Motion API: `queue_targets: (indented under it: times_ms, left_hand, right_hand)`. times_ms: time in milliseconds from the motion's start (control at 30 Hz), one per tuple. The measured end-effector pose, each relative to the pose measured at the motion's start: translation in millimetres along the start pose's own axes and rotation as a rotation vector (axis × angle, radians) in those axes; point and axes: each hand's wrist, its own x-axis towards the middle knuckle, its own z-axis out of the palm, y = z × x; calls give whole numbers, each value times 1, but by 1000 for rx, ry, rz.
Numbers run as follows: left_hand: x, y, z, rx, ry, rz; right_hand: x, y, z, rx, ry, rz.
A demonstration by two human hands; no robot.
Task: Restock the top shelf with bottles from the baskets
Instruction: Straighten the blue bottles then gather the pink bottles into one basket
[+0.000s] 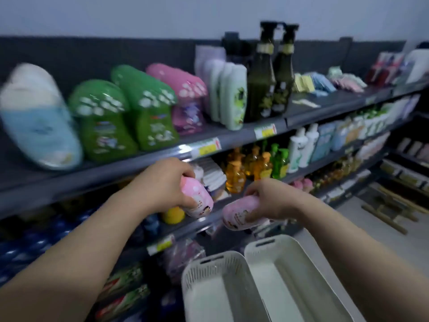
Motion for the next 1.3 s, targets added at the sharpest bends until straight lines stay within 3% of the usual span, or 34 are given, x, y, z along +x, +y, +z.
queue_targets:
  times_ms: [300,700,1000,1300]
  left_hand:
    - [-131,-88,-112,-5,216,-179]
    - [-298,-217,-227,-12,427,-370]
    - [-324,-276,-256,-94,555,-462]
    - [-297,-299,-257,-62,523,-489]
  right_hand:
    - [-14,-174,-28,48,193,-277]
    - [-24,-396,20,234,358,-475]
    - [32,-495,48,229,332,-571]
    - [94,-548,68,162,237,-613]
